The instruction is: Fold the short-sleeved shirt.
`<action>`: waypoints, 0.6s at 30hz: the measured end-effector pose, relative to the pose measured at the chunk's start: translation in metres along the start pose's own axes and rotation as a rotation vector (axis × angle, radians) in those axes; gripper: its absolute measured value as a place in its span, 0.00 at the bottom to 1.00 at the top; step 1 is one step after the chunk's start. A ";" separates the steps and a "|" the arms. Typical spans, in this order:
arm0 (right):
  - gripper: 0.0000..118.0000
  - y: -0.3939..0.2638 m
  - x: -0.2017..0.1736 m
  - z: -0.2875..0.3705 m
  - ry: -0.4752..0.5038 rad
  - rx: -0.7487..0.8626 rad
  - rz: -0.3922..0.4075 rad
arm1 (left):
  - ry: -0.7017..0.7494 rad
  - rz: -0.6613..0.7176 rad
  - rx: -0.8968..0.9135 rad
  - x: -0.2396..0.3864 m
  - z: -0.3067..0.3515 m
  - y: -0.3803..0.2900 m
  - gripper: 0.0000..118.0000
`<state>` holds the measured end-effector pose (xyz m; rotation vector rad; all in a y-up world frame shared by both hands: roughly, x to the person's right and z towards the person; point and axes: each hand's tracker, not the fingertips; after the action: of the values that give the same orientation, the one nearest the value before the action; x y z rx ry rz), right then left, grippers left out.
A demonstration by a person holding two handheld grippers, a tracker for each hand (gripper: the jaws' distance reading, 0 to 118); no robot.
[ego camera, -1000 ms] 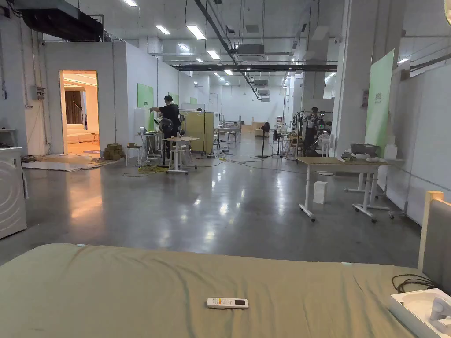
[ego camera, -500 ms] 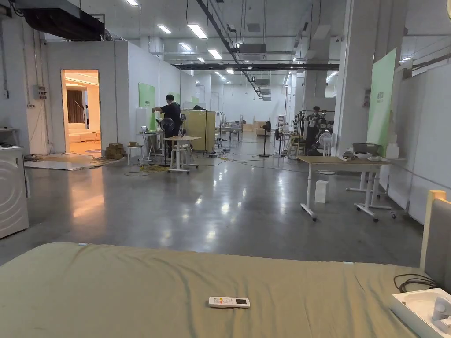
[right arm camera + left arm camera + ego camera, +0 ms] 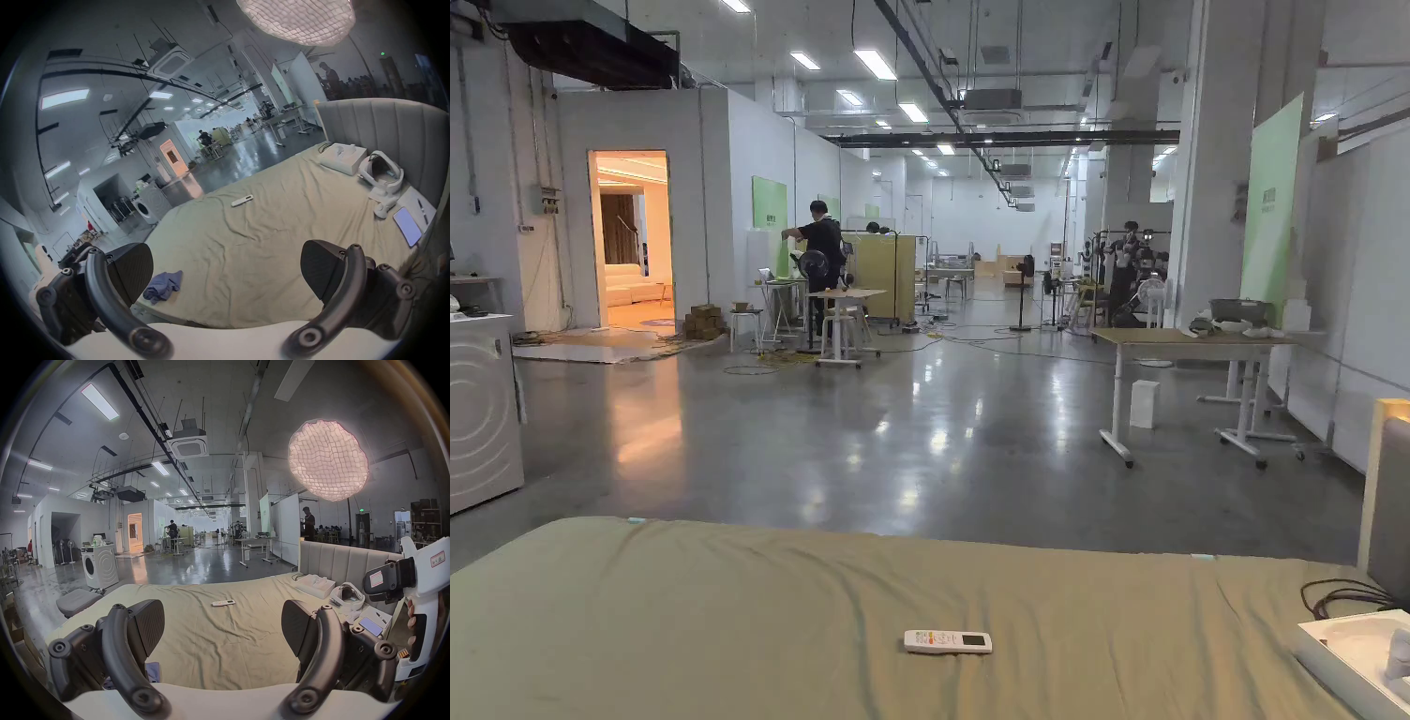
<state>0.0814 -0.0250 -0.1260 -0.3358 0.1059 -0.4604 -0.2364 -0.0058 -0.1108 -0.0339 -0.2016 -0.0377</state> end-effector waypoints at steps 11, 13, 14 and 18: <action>1.00 0.007 0.011 0.005 0.036 0.011 -0.075 | 0.003 0.012 0.010 -0.002 0.001 0.002 0.86; 1.00 0.007 0.011 0.004 0.009 0.013 -0.063 | -0.001 0.016 0.012 -0.002 0.001 0.001 0.86; 1.00 0.008 0.012 0.005 0.004 0.017 -0.053 | 0.000 0.018 0.011 -0.002 0.001 0.001 0.86; 1.00 0.007 0.014 0.006 -0.040 0.059 -0.061 | 0.001 0.021 0.015 -0.003 0.001 0.001 0.86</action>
<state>0.0983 -0.0236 -0.1237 -0.2911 0.0433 -0.5154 -0.2390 -0.0044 -0.1105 -0.0214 -0.2010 -0.0158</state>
